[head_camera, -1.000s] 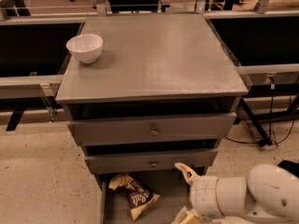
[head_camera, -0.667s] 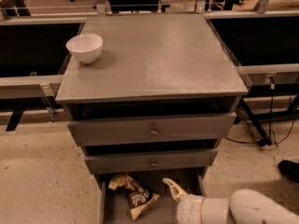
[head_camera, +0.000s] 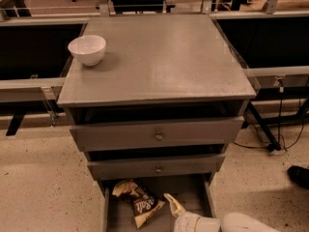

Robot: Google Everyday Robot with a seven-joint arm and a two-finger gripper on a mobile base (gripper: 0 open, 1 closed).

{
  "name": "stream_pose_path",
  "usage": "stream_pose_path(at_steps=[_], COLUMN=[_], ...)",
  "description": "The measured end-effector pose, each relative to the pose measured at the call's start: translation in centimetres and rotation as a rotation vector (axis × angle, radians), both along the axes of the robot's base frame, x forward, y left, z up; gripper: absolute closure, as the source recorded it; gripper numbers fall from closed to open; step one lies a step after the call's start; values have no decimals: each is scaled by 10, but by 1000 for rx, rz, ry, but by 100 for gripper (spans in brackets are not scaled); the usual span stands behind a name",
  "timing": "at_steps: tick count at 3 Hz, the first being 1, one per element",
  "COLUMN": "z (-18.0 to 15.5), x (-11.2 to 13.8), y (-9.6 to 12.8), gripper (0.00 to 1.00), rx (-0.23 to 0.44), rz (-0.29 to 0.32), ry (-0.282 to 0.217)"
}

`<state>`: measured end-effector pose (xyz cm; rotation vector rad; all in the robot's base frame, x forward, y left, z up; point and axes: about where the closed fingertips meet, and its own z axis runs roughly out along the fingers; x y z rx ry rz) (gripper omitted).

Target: Pick brown chip bag from bottom drawer and place on counter

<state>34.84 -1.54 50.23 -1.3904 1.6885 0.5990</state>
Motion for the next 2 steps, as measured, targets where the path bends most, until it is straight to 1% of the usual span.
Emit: stream_pose_path(at_steps=[1,2], z=[0,-18], x=[0,8], y=[0,6], gripper=[0,0], rx=[0,48], rz=[0,-6], ry=[1,1])
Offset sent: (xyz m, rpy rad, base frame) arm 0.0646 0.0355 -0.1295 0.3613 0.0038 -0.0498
